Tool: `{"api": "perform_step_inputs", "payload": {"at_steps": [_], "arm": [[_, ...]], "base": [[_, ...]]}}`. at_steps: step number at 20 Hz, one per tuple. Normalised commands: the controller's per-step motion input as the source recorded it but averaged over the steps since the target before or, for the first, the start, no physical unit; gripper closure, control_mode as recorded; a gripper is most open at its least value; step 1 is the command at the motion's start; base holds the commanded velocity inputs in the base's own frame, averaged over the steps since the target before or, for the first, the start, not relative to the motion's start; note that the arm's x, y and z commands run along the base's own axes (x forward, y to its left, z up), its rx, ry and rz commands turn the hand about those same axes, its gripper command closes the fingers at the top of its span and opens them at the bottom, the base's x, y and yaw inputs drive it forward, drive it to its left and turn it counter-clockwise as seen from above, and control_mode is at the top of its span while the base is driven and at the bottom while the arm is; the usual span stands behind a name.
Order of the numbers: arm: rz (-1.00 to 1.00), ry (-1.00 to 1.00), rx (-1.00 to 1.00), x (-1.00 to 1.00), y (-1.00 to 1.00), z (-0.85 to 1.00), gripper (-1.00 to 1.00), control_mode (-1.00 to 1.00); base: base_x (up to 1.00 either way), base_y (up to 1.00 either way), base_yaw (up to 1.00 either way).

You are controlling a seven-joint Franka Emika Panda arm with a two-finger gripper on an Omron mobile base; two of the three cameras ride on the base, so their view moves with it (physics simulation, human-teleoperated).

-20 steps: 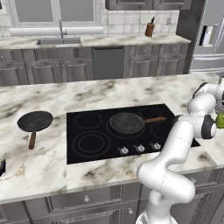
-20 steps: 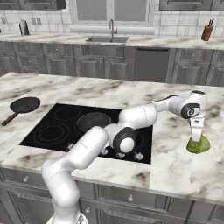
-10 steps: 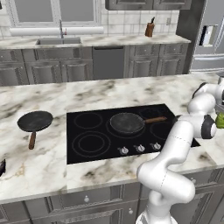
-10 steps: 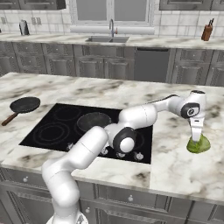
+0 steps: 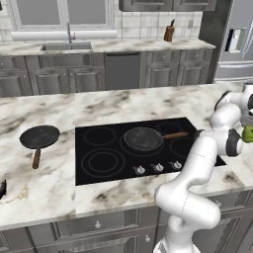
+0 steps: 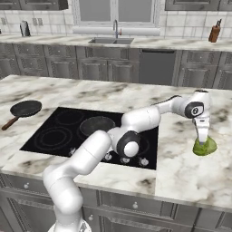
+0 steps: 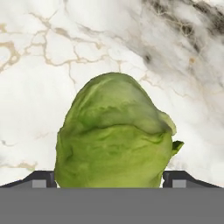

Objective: Place both pans onto different burners. Then place the lettuce and the fish on different pans.

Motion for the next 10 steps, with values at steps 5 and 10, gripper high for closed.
{"api": "perform_step_inputs", "payload": {"at_steps": [5,10], "arm": [[0.19,-0.01,0.0,-0.01,0.18,0.39,1.0,-1.0],[0.15,-0.07,0.0,-0.09,0.2,0.48,1.0,-1.0]], "base": [[0.0,0.0,0.0],[0.0,0.0,0.0]]}}
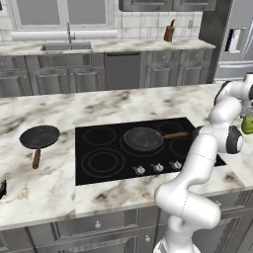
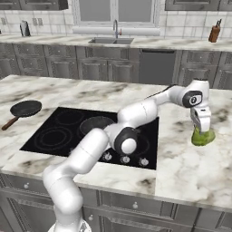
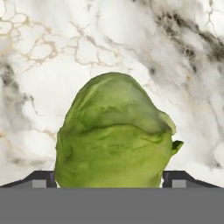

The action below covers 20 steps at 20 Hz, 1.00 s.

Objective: Place both pans onto different burners. Then place the lettuce and the fish on different pans.

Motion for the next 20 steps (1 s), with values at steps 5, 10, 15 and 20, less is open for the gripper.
{"api": "perform_step_inputs", "payload": {"at_steps": [5,10,15,20], "arm": [[0.15,-0.11,0.0,-0.05,0.4,0.37,1.0,-1.0],[0.18,-0.1,0.0,-0.07,0.66,0.22,1.0,-1.0],[0.22,-0.07,0.0,-0.05,0.78,0.16,1.0,-1.0],[0.25,-0.1,0.0,-0.12,0.77,0.14,1.0,-1.0]], "base": [[0.0,0.0,0.0],[0.0,0.0,0.0],[0.0,0.0,0.0],[0.0,0.0,0.0]]}}
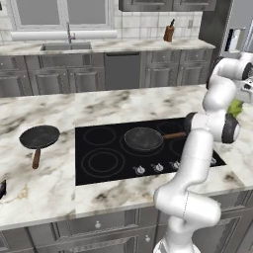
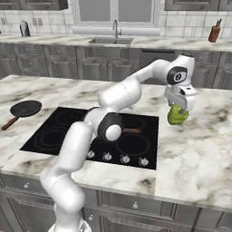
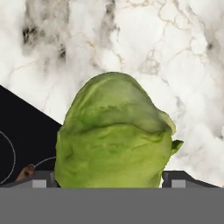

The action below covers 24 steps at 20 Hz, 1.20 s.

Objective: Place both pans onto different burners. Then place the lettuce and the fish on different pans.

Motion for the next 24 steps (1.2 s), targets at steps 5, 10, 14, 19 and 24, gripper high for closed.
{"api": "perform_step_inputs", "payload": {"at_steps": [5,10,14,19,24], "arm": [[0.24,-0.13,0.0,-0.26,0.73,0.14,1.0,-1.0],[0.25,-0.14,0.0,-0.35,0.77,0.12,1.0,-1.0],[0.24,-0.12,0.0,-0.29,0.86,0.06,1.0,-1.0],[0.22,-0.12,-0.01,-0.02,0.89,0.03,1.0,-1.0],[0.19,-0.07,-0.02,0.01,0.8,0.07,1.0,-1.0]], "base": [[0.0,0.0,0.0],[0.0,0.0,0.0],[0.0,0.0,0.0],[0.0,0.0,0.0],[0.0,0.0,0.0]]}}
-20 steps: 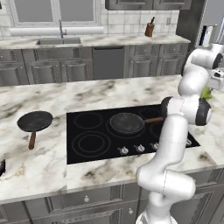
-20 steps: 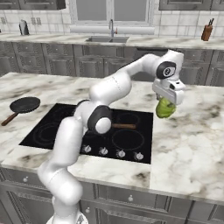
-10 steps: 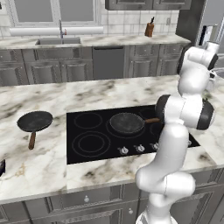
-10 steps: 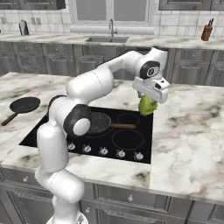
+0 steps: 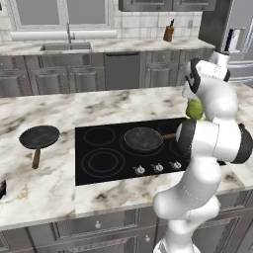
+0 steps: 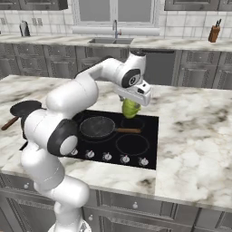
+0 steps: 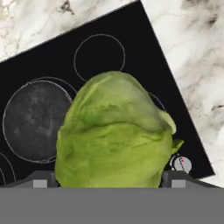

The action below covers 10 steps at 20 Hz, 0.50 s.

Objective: Place both pans onto different burners. Then place the lettuce and the fish on different pans.

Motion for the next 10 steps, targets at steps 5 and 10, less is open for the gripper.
{"api": "perform_step_inputs", "payload": {"at_steps": [5,10], "arm": [[0.2,0.0,-0.01,0.12,0.8,0.05,1.0,-1.0],[0.16,0.01,-0.04,0.38,0.8,0.01,1.0,-1.0]], "base": [[0.0,0.0,0.0],[0.0,0.0,0.0]]}}
